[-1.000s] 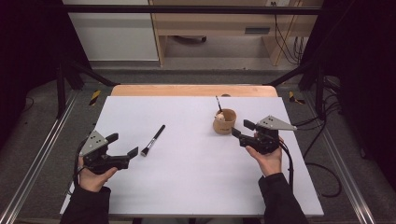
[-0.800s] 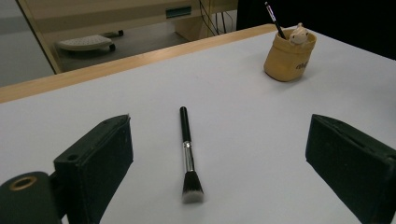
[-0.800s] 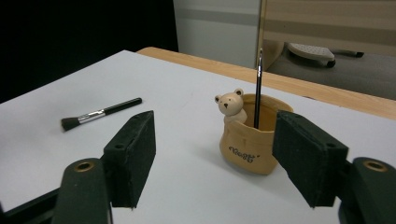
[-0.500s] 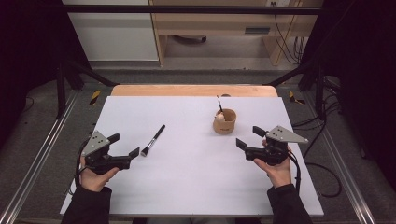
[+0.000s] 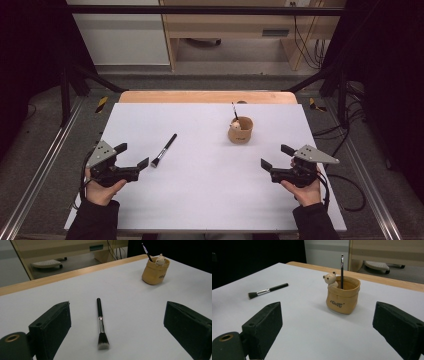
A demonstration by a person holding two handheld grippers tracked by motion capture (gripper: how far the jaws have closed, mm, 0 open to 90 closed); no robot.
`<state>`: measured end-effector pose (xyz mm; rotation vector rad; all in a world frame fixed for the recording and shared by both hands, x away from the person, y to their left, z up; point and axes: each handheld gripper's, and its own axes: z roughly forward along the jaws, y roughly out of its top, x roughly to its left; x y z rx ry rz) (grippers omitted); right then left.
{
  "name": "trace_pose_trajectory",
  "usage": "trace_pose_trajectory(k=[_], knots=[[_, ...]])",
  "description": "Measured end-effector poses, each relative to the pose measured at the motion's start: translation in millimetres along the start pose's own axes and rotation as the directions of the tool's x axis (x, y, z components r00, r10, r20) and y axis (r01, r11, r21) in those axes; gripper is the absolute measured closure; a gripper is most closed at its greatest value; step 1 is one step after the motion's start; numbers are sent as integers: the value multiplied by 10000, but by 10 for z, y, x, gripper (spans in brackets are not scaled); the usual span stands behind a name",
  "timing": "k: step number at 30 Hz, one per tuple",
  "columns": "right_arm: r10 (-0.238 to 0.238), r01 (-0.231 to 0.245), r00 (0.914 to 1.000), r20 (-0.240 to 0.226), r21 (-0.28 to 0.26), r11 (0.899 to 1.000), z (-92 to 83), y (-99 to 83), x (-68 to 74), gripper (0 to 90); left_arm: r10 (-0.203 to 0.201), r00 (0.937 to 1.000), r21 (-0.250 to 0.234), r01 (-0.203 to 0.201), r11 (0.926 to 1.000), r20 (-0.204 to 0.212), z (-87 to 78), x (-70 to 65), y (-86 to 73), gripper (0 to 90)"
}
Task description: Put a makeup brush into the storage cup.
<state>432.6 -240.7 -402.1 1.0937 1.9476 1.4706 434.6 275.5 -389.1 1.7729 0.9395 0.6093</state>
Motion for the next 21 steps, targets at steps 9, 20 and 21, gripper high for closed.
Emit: trace_pose_trajectory(k=[9,20,21], knots=[[38,-37,9999,107,-126,9999,-99,-61,-31,81,-108,9999,-112,108,9999,-47,-20,22,-8,67],[309,-307,9994,128,-145,9994,-163,-105,-56,76,-142,9999,-34,142,9999,-24,0,33,-7,68],[297,-295,9995,132,-136,9995,-159,-106,-54,75,-129,9999,-2,129,9999,-11,11,29,-1,68]])
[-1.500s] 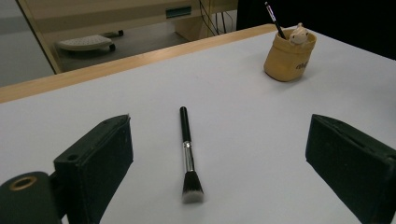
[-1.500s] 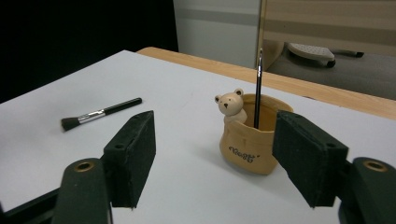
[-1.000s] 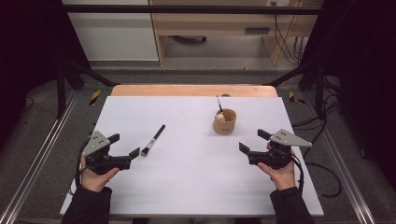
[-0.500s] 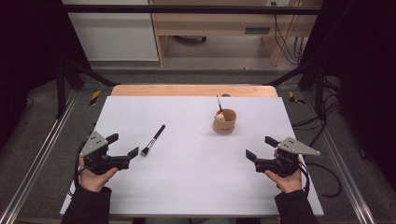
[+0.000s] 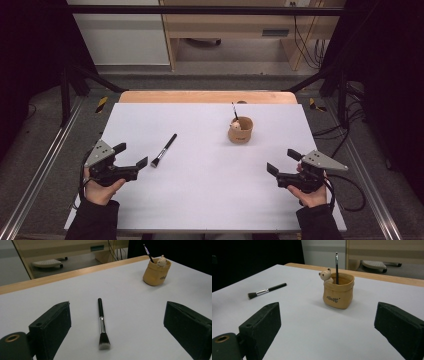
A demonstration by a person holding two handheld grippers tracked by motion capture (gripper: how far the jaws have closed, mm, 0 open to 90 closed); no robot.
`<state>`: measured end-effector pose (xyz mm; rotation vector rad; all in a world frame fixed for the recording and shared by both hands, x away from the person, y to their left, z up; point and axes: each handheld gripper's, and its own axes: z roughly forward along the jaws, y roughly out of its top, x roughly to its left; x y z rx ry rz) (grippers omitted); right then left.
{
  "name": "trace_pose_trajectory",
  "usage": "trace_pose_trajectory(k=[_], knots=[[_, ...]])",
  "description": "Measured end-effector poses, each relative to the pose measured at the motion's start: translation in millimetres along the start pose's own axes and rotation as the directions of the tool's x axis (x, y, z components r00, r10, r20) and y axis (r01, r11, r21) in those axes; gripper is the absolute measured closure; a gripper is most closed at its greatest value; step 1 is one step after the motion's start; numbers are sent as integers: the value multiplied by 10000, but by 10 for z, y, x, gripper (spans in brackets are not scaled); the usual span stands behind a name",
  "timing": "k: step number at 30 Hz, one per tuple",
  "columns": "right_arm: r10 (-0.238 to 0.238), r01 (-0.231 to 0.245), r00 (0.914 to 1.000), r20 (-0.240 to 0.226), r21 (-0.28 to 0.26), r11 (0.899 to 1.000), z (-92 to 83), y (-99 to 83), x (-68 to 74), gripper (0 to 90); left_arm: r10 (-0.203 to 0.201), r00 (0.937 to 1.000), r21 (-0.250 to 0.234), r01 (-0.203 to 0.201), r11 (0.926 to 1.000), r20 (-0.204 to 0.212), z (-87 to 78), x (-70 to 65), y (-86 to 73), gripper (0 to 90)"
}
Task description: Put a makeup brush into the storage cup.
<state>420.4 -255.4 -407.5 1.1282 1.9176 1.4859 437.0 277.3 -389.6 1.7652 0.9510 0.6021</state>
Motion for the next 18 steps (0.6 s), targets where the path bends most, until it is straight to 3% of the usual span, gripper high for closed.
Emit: trace_pose_trajectory(k=[8,18], knots=[[19,-19,10000,-20,38,10000,-1,-3,9,75,243,9997,185,-243,9995,28,66,-32,83,68],[52,-52,10000,-21,-61,10000,-29,0,6,74,587,9983,469,-584,9972,-40,165,-44,298,68]])
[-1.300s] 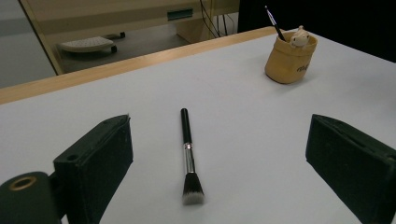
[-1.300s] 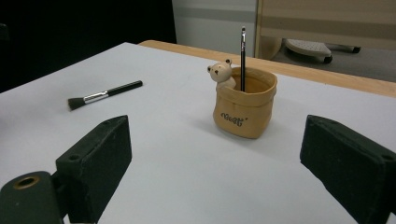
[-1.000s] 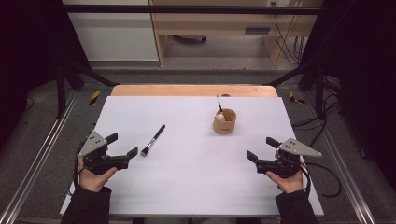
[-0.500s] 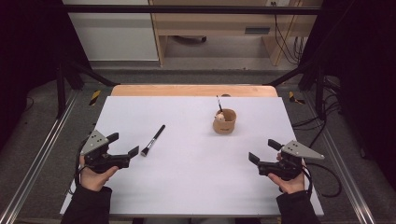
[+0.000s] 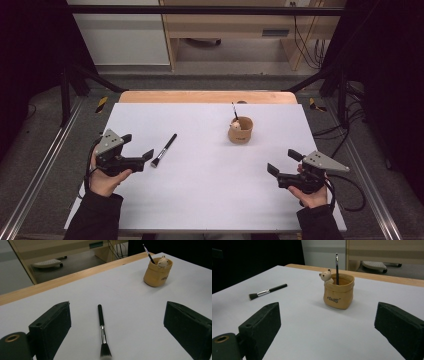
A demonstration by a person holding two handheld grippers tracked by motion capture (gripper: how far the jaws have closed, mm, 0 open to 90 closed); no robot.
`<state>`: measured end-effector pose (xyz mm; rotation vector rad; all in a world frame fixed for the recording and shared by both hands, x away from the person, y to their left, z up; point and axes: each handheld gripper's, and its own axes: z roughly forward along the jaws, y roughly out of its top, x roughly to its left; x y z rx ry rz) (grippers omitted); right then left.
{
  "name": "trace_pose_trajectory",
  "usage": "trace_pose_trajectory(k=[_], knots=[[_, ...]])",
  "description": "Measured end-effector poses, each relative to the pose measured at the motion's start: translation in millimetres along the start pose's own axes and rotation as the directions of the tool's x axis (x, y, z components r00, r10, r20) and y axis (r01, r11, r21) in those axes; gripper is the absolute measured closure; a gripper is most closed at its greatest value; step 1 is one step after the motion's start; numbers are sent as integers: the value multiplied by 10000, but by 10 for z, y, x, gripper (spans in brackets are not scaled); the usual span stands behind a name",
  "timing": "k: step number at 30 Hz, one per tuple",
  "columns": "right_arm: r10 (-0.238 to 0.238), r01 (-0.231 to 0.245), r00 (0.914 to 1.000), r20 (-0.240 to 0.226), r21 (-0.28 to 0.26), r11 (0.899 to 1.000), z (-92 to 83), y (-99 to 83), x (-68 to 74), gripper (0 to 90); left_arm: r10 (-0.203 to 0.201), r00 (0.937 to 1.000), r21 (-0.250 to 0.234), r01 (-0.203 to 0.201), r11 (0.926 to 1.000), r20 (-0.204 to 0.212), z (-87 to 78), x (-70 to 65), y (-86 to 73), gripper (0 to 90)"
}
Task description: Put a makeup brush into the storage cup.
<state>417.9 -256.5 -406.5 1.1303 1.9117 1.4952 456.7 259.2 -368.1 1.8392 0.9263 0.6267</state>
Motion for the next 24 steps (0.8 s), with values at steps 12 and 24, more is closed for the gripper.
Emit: trace_pose_trajectory(k=[12,24], knots=[[-42,43,10000,50,-101,9999,-20,8,11,74,473,9989,568,-475,9973,40,211,-60,260,68],[-3,2,10000,-71,-107,9999,-13,14,19,73,677,9976,923,-686,9934,125,383,-80,360,68]])
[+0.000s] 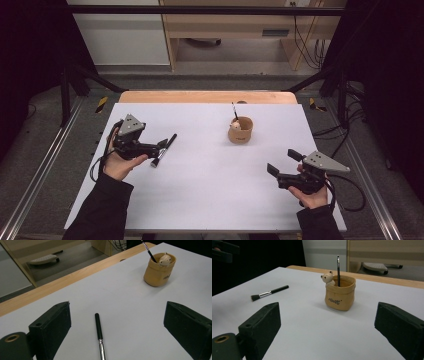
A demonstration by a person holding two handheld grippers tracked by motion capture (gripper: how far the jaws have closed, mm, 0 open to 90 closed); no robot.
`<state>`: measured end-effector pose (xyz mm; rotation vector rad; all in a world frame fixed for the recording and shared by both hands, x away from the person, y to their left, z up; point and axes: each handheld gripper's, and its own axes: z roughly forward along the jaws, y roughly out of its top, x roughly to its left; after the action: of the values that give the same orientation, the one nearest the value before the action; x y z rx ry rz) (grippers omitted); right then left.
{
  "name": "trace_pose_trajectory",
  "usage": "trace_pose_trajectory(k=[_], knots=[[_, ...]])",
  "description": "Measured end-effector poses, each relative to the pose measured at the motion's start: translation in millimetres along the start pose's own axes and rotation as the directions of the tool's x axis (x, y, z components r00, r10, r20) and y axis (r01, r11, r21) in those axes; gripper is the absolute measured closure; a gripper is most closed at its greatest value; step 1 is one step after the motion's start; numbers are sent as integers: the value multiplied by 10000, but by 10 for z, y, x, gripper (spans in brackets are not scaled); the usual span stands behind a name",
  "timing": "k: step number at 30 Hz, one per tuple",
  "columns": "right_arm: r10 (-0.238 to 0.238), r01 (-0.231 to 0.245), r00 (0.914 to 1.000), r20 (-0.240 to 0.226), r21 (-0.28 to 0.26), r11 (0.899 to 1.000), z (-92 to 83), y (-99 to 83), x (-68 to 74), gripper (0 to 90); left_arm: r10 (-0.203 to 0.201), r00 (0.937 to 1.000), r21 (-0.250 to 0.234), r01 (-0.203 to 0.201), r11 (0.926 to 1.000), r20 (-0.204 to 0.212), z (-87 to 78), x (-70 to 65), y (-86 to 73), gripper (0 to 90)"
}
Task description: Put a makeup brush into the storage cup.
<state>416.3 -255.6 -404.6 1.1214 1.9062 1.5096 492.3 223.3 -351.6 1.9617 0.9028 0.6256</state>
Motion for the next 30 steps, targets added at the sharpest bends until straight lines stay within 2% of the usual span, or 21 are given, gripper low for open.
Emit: trace_pose_trajectory(k=[6,12,18,21,25,30], knots=[[4,-4,10000,-52,11,10000,2,0,2,73,75,10000,182,-73,9998,-61,85,11,57,68],[50,-51,9999,-141,-25,10000,0,7,-6,73,350,9993,531,-343,9980,-112,145,21,125,68],[79,-80,9997,-221,-27,10000,-2,9,7,73,281,9995,630,-271,9976,-148,214,51,159,70],[58,-58,9998,-213,6,10000,4,8,15,72,373,9991,883,-352,9955,-214,267,77,145,70],[11,-12,9998,-197,-27,10000,-2,14,10,72,297,9992,1202,-263,9924,-269,351,114,116,70],[35,-36,9998,-196,-18,10000,1,13,18,70,411,9987,1739,-355,9841,-290,448,148,92,70]])
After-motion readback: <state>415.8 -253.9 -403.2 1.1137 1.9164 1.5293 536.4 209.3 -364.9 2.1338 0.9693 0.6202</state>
